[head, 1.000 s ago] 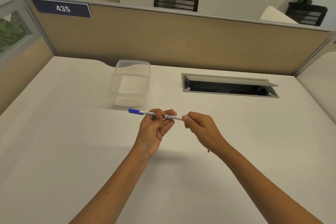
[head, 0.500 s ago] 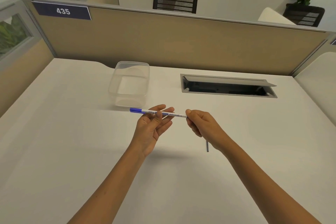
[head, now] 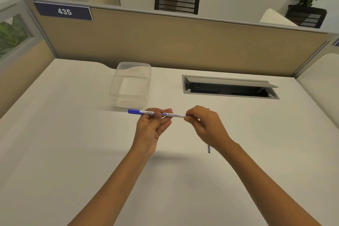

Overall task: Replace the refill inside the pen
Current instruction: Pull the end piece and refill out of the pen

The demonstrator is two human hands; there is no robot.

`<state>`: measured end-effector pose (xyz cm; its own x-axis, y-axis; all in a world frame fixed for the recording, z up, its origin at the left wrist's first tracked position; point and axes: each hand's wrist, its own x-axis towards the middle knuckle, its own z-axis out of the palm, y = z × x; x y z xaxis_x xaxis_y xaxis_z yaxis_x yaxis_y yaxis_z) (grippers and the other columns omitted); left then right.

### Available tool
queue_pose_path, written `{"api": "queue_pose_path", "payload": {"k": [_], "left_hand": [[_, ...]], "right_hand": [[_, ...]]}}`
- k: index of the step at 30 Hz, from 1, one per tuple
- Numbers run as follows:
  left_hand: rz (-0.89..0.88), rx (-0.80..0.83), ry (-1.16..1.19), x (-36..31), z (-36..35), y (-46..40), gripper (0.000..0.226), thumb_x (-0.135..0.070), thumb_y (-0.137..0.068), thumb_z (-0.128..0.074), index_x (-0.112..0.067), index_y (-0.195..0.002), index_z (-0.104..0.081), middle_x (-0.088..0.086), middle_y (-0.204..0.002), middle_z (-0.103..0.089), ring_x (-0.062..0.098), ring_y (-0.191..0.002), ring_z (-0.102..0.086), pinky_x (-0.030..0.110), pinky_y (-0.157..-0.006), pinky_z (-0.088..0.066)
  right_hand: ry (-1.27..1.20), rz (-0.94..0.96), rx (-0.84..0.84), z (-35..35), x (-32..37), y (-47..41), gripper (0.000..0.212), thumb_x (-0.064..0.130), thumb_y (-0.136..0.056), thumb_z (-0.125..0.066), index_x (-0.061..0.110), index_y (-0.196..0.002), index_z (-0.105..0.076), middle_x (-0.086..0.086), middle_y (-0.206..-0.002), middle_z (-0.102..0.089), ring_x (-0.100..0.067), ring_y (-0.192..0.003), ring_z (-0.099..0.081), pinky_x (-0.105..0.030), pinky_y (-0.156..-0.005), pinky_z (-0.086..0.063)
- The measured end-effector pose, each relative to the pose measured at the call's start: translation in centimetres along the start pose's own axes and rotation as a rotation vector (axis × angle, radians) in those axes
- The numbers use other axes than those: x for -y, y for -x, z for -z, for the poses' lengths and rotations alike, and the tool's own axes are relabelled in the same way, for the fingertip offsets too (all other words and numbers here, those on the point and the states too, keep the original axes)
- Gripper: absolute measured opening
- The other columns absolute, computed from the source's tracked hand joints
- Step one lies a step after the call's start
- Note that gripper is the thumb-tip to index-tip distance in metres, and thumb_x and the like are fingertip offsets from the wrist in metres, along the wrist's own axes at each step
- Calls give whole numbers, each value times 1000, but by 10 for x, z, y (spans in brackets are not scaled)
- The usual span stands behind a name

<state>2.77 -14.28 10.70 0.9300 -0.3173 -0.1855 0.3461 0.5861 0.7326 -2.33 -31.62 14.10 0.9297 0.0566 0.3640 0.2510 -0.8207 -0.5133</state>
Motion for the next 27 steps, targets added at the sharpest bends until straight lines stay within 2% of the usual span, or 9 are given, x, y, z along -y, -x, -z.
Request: {"api": "queue_pose_path", "payload": {"k": [4,7,9,12,15,19,22,25,27], "left_hand": [[-6,15,16,0,-3,0,12,-10,-91,-49,-11,-87,-60,4,-89,-77,22,-90,-72,26,-66,-58],[-15,39,8,-1,-8,0,12,-9,-92,-47,-11,-88,-59,3,-89,-77,20,-91,-72,25,-67,-58],[-19,45,4,0,-10,0,12,-10,-92,-47,-10,-89,-58,3,-89,-77,20,-91,-72,25,-67,-58],[-14,27,17,-1,-9,1,12,-10,-92,-47,-10,-89,-59,4,-90,-77,21,-91,-72,25,-67,-58],[-9,8,28,-3,-7,1,13,-9,-92,-47,-11,-87,-59,4,-89,-77,21,-90,-72,25,-66,-58],[-1,7,25,-2,-7,2,13,-10,-92,-48,-11,-87,-60,4,-89,-77,20,-89,-72,25,-66,-58],[-4,11,30,-2,-7,2,13,-10,-92,-47,-11,-88,-59,4,-88,-77,20,-89,-72,25,-66,-58],[-12,26,37,-2,-5,1,14,-9,-93,-46,-11,-88,-58,4,-89,-77,20,-91,-72,25,-67,-58],[-8,32,37,-2,-4,2,13,-9,-92,-46,-11,-88,-59,4,-90,-77,21,-91,-72,25,-67,-58]], "right_hand": [[-228,-263,50,0,3,-1,25,24,-94,-50,12,-76,-61,1,-63,-57,-10,-56,-49,-24,-54,-42],[-719,-611,87,-5,11,-1,38,32,-96,-45,13,-65,-51,7,-48,-42,-8,-43,-33,-18,-41,-30],[-846,-701,89,-6,12,-2,40,34,-96,-43,15,-62,-48,11,-45,-37,-8,-42,-27,-17,-38,-25],[-663,-607,136,0,10,-3,40,43,-93,-47,16,-66,-59,9,-47,-48,-9,-42,-40,-17,-38,-34],[-346,-333,94,6,5,-2,12,31,-89,-59,21,-86,-65,6,-68,-63,-9,-57,-59,-20,-45,-50],[8,-5,9,6,1,-2,10,17,-90,-58,10,-89,-65,0,-75,-62,-12,-63,-51,-19,-57,-41],[-35,-85,0,3,3,-3,15,17,-93,-54,9,-83,-63,-1,-71,-60,-15,-62,-49,-21,-57,-37],[-288,-353,18,-2,10,-2,33,29,-95,-48,14,-68,-60,4,-56,-51,-11,-51,-48,-25,-50,-40],[-534,-554,78,-4,13,-2,43,38,-95,-46,18,-57,-52,9,-47,-43,-7,-40,-40,-20,-41,-34]]}}
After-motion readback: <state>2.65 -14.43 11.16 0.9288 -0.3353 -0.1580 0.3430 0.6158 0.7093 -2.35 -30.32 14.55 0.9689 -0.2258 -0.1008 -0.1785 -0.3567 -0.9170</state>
